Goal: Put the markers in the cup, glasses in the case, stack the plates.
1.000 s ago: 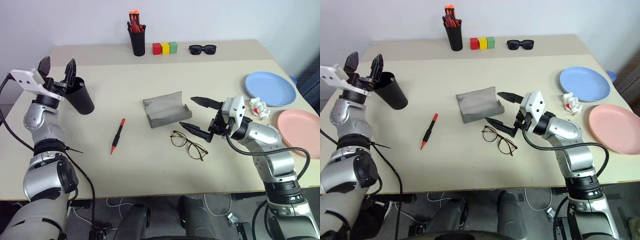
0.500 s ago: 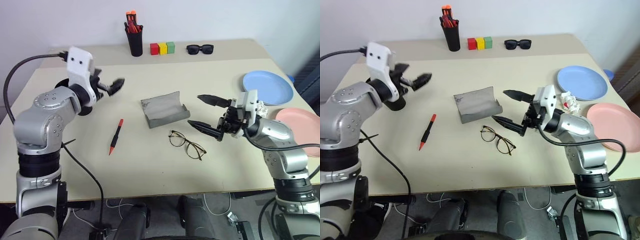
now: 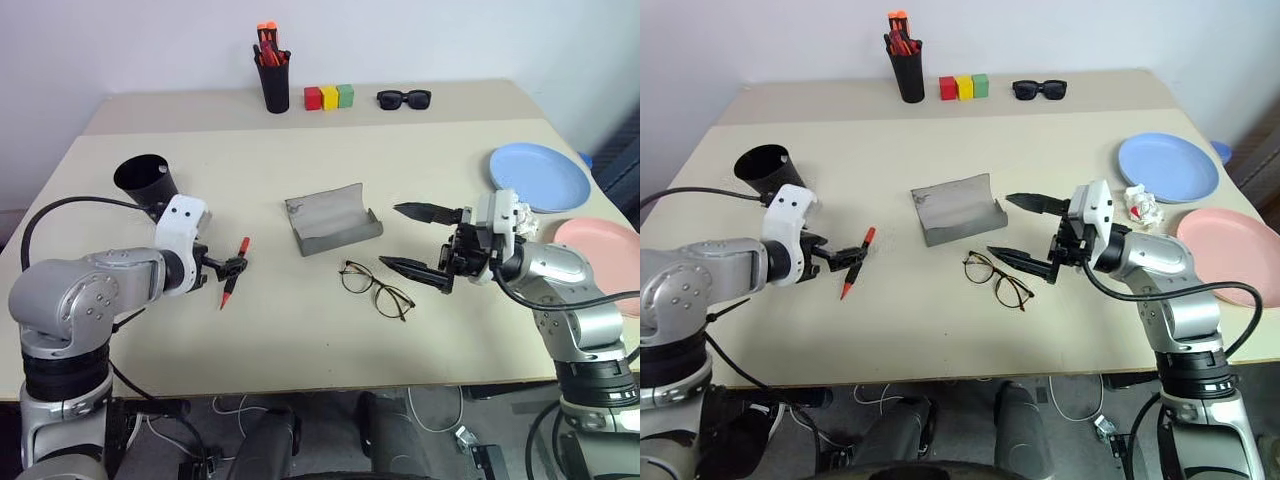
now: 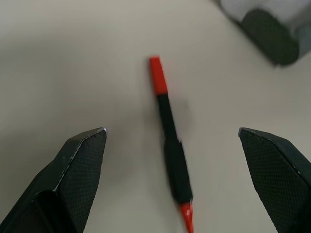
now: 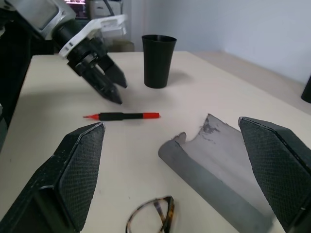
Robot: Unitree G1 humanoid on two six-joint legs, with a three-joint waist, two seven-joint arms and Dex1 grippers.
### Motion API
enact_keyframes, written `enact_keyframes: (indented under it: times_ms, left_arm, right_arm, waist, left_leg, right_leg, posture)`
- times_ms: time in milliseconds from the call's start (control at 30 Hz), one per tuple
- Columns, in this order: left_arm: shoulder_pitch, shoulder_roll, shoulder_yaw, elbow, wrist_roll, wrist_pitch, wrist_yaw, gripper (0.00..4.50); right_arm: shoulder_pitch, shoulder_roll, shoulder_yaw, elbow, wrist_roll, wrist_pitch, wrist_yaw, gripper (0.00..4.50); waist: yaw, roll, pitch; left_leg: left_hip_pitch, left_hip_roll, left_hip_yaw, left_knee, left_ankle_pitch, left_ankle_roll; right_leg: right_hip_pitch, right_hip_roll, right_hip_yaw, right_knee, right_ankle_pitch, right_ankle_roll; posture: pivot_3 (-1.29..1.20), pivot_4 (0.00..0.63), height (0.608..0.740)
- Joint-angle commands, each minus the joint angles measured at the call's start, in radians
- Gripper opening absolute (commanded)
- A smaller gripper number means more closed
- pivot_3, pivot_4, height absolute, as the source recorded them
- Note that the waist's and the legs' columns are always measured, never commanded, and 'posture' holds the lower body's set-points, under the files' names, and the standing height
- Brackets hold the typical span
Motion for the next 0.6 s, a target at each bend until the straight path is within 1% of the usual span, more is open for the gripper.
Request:
enact_keyframes:
  times_ms: [33, 167, 233, 300, 467, 567, 600]
  left_arm:
    - [0.063, 0.0, 0.007, -0.038, -0.078, 0.008, 0.044, 4.46]
    - [0.088, -0.002, -0.011, -0.029, -0.098, 0.008, 0.107, 4.46]
    - [0.062, -0.045, -0.006, 0.003, -0.057, 0.008, 0.145, 4.46]
    - [0.038, -0.078, -0.008, 0.025, -0.045, 0.008, 0.163, 4.46]
    - [0.014, -0.115, -0.038, 0.052, -0.04, 0.008, 0.177, 4.46]
    - [0.018, -0.118, -0.053, 0.056, -0.034, 0.008, 0.185, 3.62]
    - [0.023, -0.118, -0.055, 0.055, -0.039, 0.008, 0.186, 3.12]
  right_arm:
    - [-0.001, 0.007, -0.003, -0.036, -0.01, -0.025, -0.014, 4.5]
    - [-0.003, 0.01, -0.002, -0.028, -0.022, -0.038, -0.021, 4.5]
    - [-0.003, 0.011, -0.002, -0.028, -0.025, -0.042, -0.025, 4.5]
    - [-0.002, 0.012, -0.001, -0.028, -0.027, -0.043, -0.026, 4.5]
    - [-0.006, 0.016, 0.0, -0.021, -0.037, -0.057, -0.037, 4.5]
    - [-0.013, 0.018, -0.002, -0.013, -0.042, -0.066, -0.046, 4.5]
    - [-0.014, 0.017, -0.003, -0.011, -0.043, -0.068, -0.047, 4.5]
  waist:
    - [0.0, 0.0, 0.0]
    - [0.002, 0.0, 0.0]
    - [0.002, 0.0, 0.0]
    - [0.002, 0.0, 0.0]
    - [0.0, 0.0, 0.0]
    - [0.0, 0.0, 0.0]
    - [0.001, 0.0, 0.0]
  left_leg:
    - [0.0, 0.0, 0.0, 0.0, 0.0, 0.0]
    - [0.0, 0.0, 0.0, 0.0, 0.0, 0.0]
    - [0.0, 0.0, 0.0, 0.0, 0.0, 0.0]
    - [0.0, 0.0, 0.0, 0.0, 0.0, 0.0]
    - [0.0, 0.0, 0.0, 0.0, 0.0, 0.0]
    - [0.0, 0.0, 0.0, 0.0, 0.0, 0.0]
    - [0.0, 0.0, 0.0, 0.0, 0.0, 0.0]
  right_leg:
    - [0.0, 0.0, 0.0, 0.0, 0.0, 0.0]
    - [0.0, 0.0, 0.0, 0.0, 0.0, 0.0]
    - [0.0, 0.0, 0.0, 0.0, 0.0, 0.0]
    - [0.0, 0.0, 0.0, 0.0, 0.0, 0.0]
    - [0.0, 0.0, 0.0, 0.0, 0.0, 0.0]
    - [0.0, 0.0, 0.0, 0.0, 0.0, 0.0]
    - [0.0, 0.0, 0.0, 0.0, 0.0, 0.0]
  posture:
    - [0.0, 0.15, 0.74]
    - [0.0, 0.15, 0.74]
    - [0.0, 0.15, 0.74]
    - [0.0, 0.15, 0.74]
    - [0.0, 0.15, 0.74]
    - [0.0, 0.15, 0.74]
    - [0.0, 0.15, 0.74]
